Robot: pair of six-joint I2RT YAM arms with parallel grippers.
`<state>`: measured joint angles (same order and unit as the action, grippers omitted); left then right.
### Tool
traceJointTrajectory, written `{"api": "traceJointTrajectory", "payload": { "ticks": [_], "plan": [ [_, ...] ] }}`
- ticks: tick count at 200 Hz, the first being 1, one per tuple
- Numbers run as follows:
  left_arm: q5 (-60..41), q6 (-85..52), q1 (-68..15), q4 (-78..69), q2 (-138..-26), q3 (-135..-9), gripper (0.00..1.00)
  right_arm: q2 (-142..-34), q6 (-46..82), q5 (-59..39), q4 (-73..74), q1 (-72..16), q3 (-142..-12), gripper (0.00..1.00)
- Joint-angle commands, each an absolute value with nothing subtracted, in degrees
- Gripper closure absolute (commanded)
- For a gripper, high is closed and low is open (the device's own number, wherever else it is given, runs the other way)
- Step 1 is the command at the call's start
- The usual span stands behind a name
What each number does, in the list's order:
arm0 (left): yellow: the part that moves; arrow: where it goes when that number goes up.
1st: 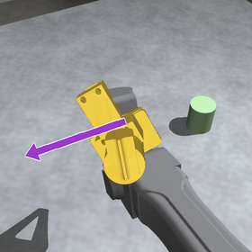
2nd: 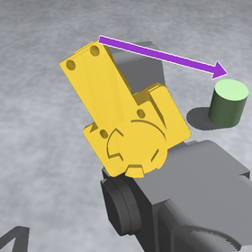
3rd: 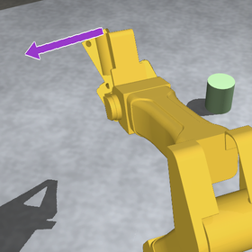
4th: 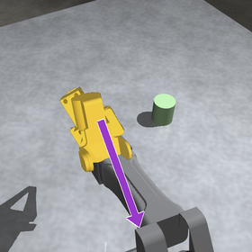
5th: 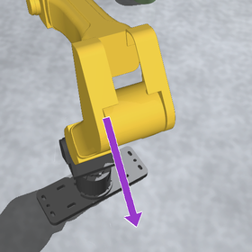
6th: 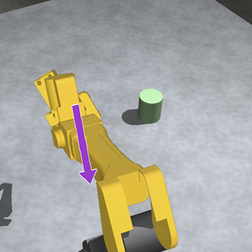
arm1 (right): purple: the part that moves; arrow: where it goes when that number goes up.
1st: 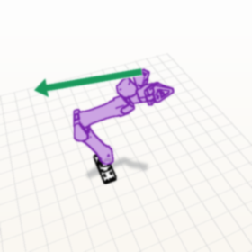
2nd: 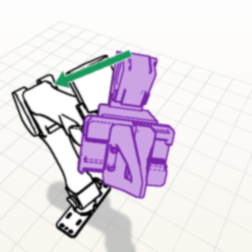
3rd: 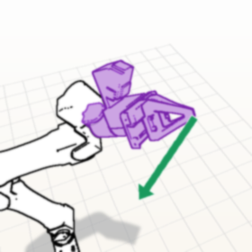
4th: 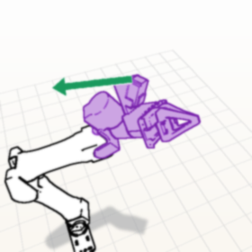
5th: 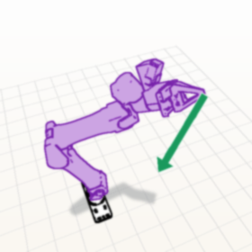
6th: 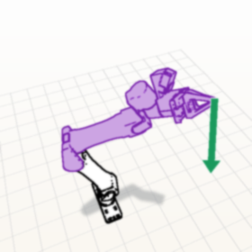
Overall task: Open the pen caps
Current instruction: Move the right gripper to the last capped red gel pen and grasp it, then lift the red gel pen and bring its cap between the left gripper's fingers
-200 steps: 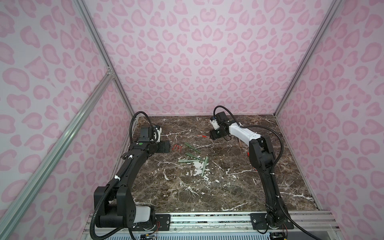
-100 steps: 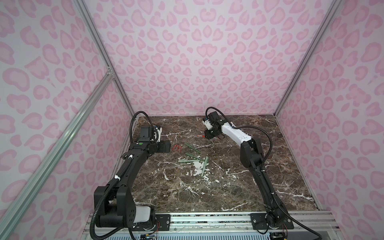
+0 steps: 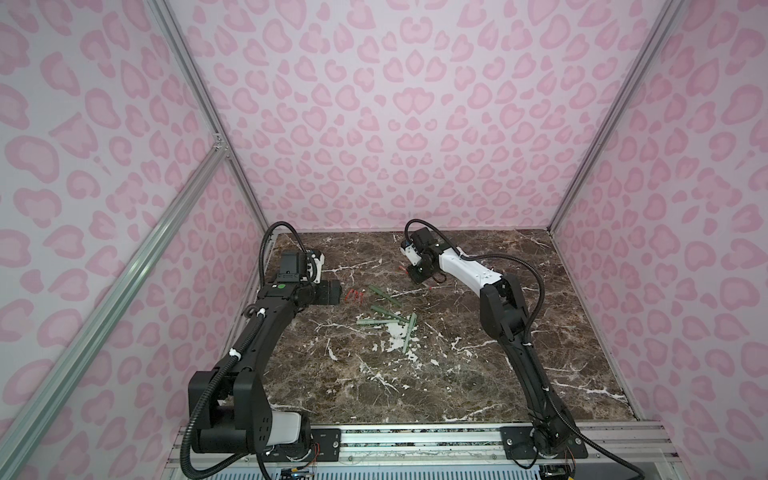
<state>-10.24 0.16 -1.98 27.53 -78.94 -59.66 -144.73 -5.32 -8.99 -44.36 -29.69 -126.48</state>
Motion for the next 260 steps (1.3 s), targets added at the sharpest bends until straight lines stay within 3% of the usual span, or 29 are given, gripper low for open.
{"api": "traceJointTrajectory", "payload": {
  "ticks": [1,50,124,191,247,260],
  "plan": [
    [-11.3,0.6,-2.0,27.6,-79.2,-61.0,0.02,-143.7,-5.7,-7.6,-48.0,-30.3,-123.1,0.89],
    [-16.8,0.7,-2.0,29.0,-78.4,-63.1,0.02,-135.8,-2.2,-9.1,-42.3,-30.5,-113.1,0.97],
    [-32.5,-1.7,-2.0,30.4,-79.2,-65.9,0.02,-119.4,10.3,-15.7,-27.6,-31.7,-95.4,0.97],
    [-46.5,-13.9,-1.9,23.8,-83.0,-65.5,0.0,-107.7,21.4,-16.7,-12.7,-39.0,-82.8,0.97],
    [-49.7,-19.2,-2.8,20.6,-88.0,-67.7,0.17,-106.2,22.5,-14.5,-10.0,-45.8,-82.6,0.97],
    [-48.4,-19.2,-3.3,21.0,-89.4,-68.4,0.28,-106.5,22.5,-14.4,-9.8,-46.8,-83.1,0.97]
  ]
}}
